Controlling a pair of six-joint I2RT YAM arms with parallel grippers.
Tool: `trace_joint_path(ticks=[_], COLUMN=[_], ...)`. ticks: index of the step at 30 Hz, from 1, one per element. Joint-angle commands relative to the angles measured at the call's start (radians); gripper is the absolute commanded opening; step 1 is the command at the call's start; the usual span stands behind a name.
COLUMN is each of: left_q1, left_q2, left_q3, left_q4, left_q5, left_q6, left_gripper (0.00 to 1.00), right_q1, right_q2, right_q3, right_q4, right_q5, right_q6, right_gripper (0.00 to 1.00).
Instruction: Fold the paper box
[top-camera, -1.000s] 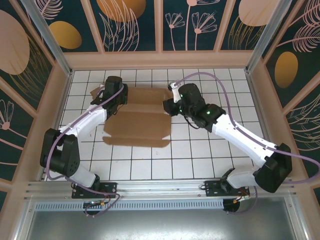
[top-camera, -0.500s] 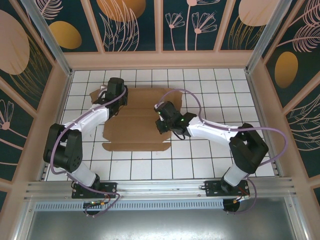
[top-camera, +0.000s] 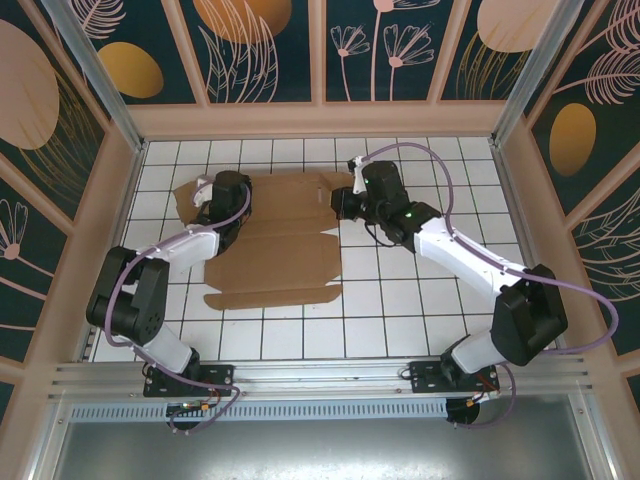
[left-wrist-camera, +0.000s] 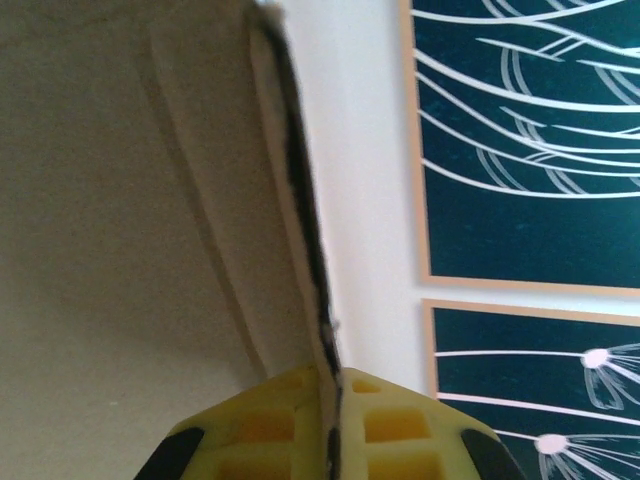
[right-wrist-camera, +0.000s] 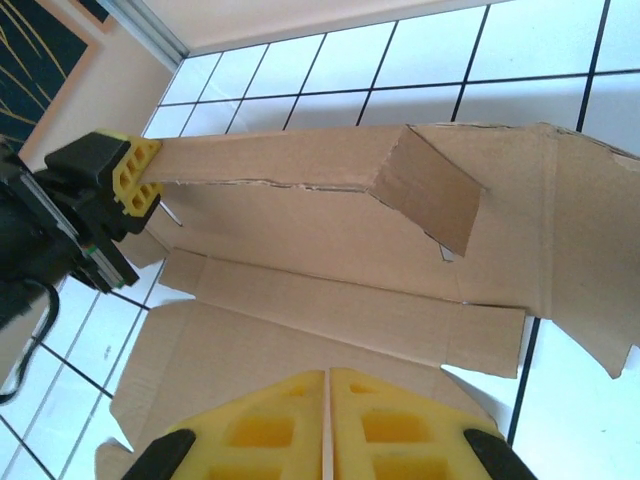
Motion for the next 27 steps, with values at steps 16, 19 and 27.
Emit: trace_joint_path(ticks=[16, 19, 27], left_q1=[0.005, 0.005, 0.005], left_q2=[0.029, 0.029, 0.027], left_q3=[-0.125, -0.122, -0.126], left_q4=[0.245, 0.243, 0.242], left_q5=[0.018, 0.028, 0.041], left_q6=[-0.012, -0.022, -0.022], left_gripper=[0.00, 0.00, 0.00], right_q1=[-0.066, -0.066, -0.066], right_q2=[0.317, 0.369, 0.440], right_q3=[0.260, 0.310, 0.341], right_q4=[0.089, 0.085, 0.109], right_q5=[-0.176, -0.204, -0.231], right_q6=[0.308, 0.332, 0.387], right_gripper=[0.44, 0.44, 0.44])
